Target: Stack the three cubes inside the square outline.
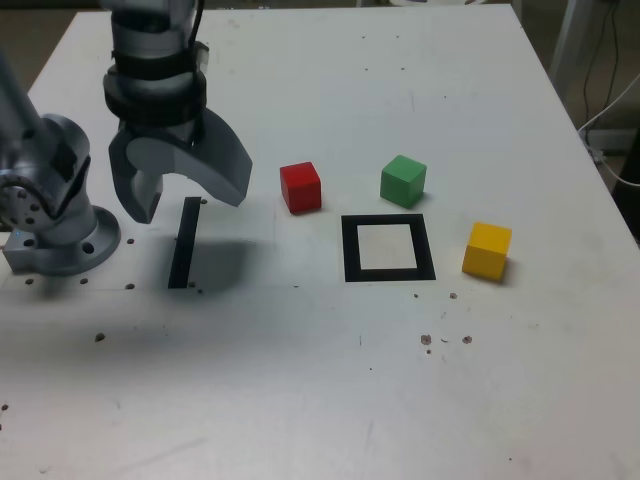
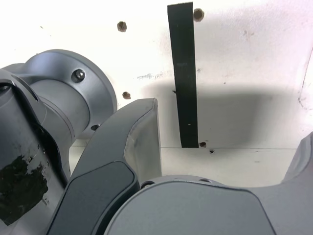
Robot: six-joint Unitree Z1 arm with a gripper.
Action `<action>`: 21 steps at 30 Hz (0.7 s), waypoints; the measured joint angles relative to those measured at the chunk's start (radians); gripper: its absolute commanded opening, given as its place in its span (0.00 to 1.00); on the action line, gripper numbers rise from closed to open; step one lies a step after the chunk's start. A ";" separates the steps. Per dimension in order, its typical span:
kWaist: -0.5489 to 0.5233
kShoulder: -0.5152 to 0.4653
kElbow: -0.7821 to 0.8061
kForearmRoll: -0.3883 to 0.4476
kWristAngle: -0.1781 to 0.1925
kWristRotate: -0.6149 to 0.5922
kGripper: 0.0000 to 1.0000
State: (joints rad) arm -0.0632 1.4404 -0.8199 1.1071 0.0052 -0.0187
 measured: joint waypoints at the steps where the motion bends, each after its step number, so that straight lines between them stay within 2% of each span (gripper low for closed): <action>1: 0.000 -0.001 0.000 0.003 -0.003 0.000 0.99; 15: 0.003 -0.001 -0.023 0.012 -0.002 -0.004 0.99; 21: 0.072 0.042 -0.090 0.005 -0.019 -0.007 0.98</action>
State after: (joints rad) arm 0.0083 1.4828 -0.9096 1.1124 -0.0138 -0.0259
